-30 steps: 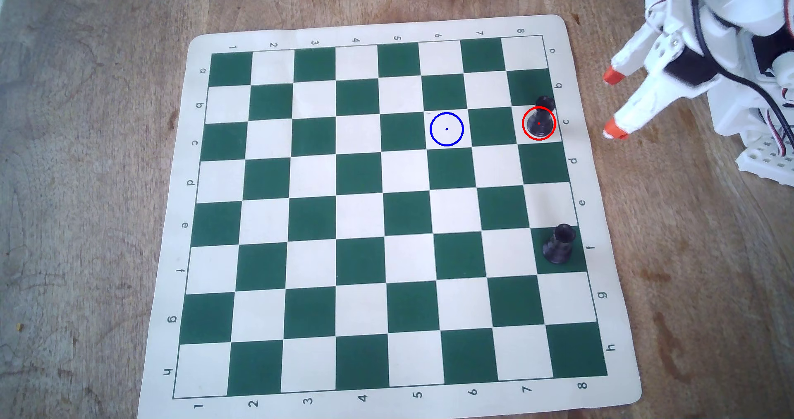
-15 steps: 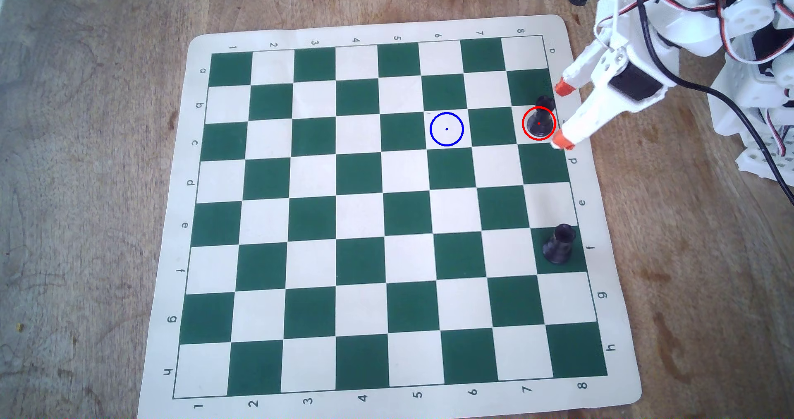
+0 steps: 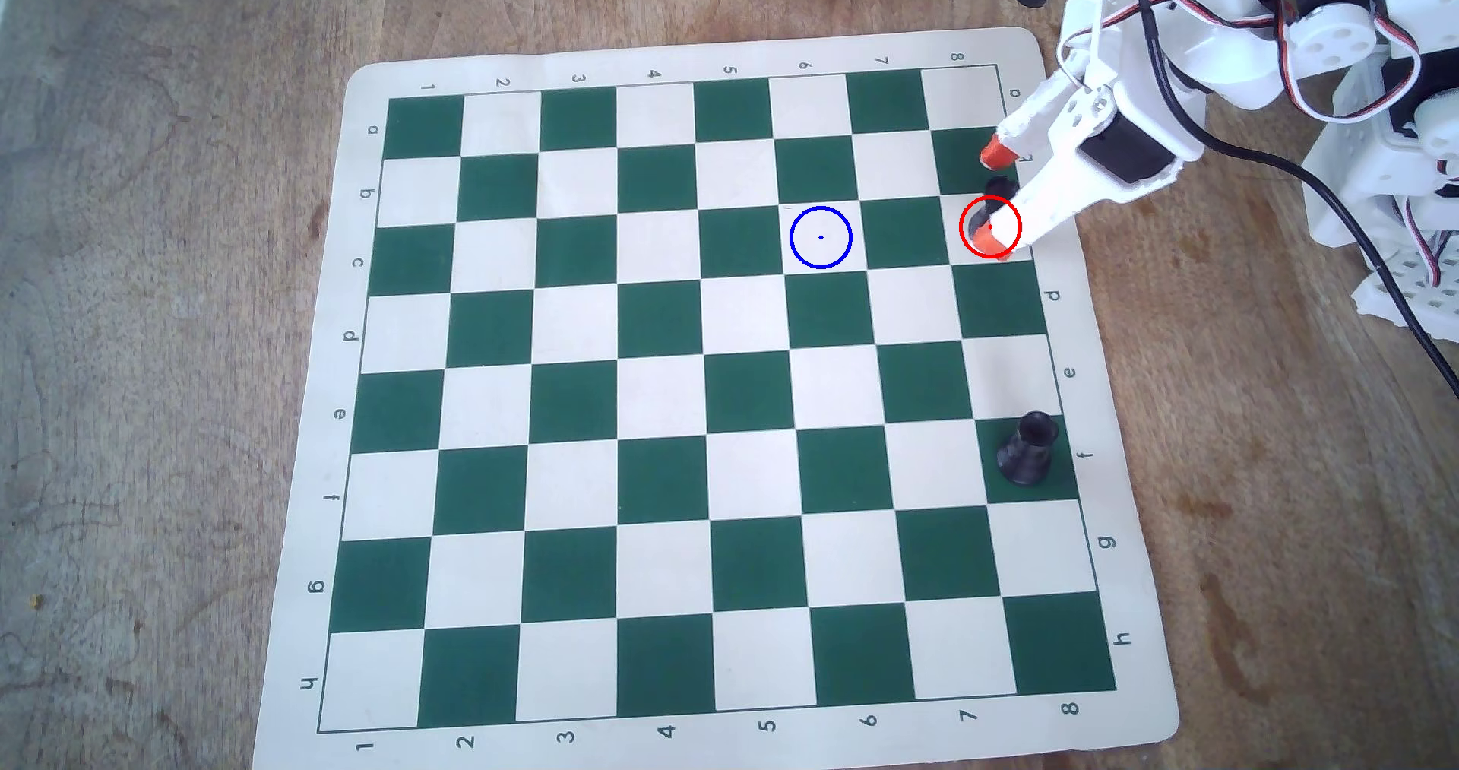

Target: Move the chess piece from red to blue

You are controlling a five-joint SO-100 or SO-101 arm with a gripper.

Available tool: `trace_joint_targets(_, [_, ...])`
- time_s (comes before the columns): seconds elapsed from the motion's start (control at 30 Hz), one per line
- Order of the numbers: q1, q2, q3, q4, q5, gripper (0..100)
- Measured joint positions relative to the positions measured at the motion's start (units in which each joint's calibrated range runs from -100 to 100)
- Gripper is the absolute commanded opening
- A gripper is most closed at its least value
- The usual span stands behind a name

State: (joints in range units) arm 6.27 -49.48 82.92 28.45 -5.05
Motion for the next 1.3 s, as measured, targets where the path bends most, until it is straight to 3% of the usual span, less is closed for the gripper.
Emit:
trace_joint_targets(0.57, [0.0,2.6,0.0,-1.8,0.0,18])
trace_joint_targets(0.87, [0.0,2.6,0.0,-1.8,0.0,0])
trace_joint_targets(1.17, [-0.1,1.2,-0.3,1.6,0.2,0])
trace_joint_targets(1.3, [-1.5,1.1,-5.1,9.9,-0.1,0])
